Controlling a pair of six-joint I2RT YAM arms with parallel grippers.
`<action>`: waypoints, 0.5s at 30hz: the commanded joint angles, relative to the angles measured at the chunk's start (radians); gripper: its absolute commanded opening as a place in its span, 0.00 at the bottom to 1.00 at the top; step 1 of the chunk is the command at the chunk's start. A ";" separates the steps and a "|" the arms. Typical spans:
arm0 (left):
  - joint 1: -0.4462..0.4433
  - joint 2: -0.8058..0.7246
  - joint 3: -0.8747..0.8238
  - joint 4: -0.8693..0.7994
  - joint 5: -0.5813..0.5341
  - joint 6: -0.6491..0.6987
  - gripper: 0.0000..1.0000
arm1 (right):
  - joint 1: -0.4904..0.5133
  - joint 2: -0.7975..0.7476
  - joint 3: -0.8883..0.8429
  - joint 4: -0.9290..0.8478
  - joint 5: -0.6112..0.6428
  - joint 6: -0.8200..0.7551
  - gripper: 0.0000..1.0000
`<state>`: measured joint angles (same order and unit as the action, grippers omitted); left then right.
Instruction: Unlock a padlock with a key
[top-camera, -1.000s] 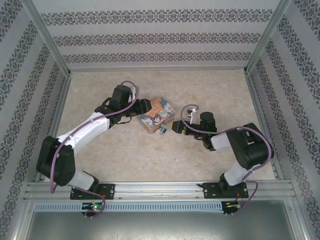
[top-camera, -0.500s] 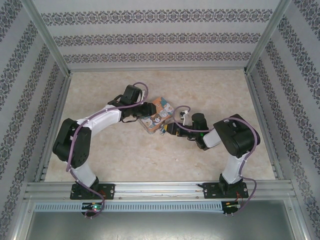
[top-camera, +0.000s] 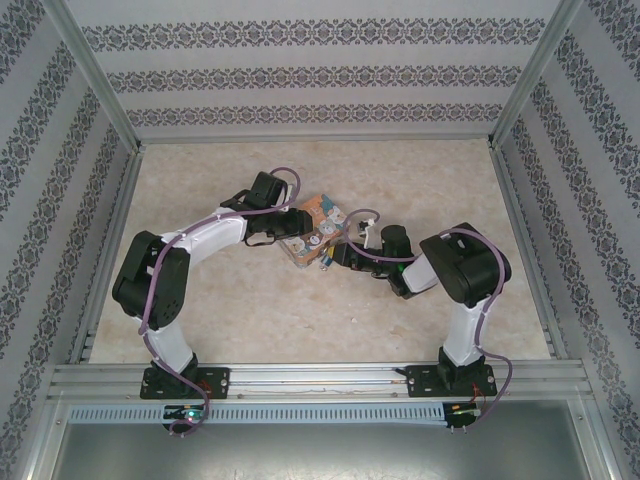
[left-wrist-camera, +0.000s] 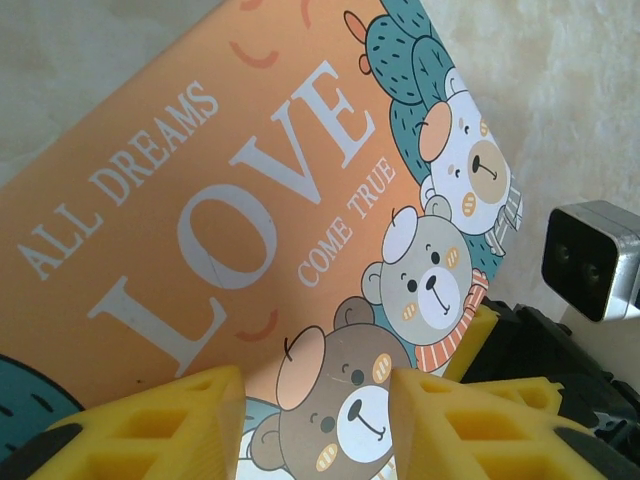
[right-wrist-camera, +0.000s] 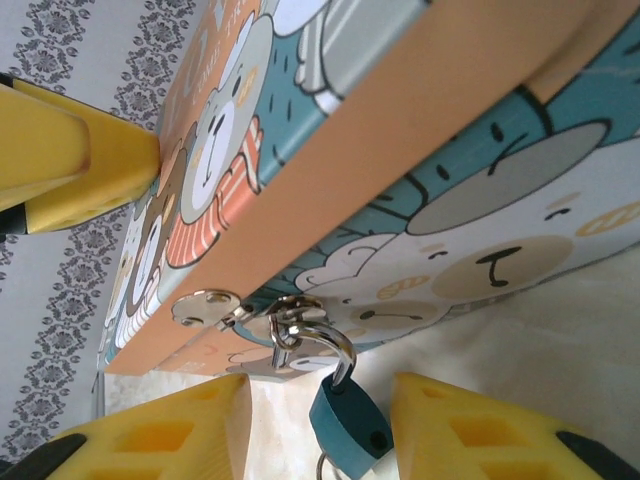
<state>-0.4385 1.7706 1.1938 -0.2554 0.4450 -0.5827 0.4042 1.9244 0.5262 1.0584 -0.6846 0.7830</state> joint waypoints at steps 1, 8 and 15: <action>-0.008 0.014 -0.003 -0.014 0.011 0.009 0.42 | 0.013 0.033 0.017 0.020 0.009 0.002 0.39; -0.008 0.019 -0.007 -0.004 0.011 0.001 0.42 | 0.013 0.060 0.033 0.021 0.001 0.007 0.34; -0.008 0.024 -0.001 -0.007 0.011 0.000 0.41 | 0.015 0.089 0.039 0.114 -0.035 0.037 0.35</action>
<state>-0.4385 1.7706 1.1938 -0.2550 0.4446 -0.5831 0.4042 1.9823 0.5526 1.1255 -0.6975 0.8036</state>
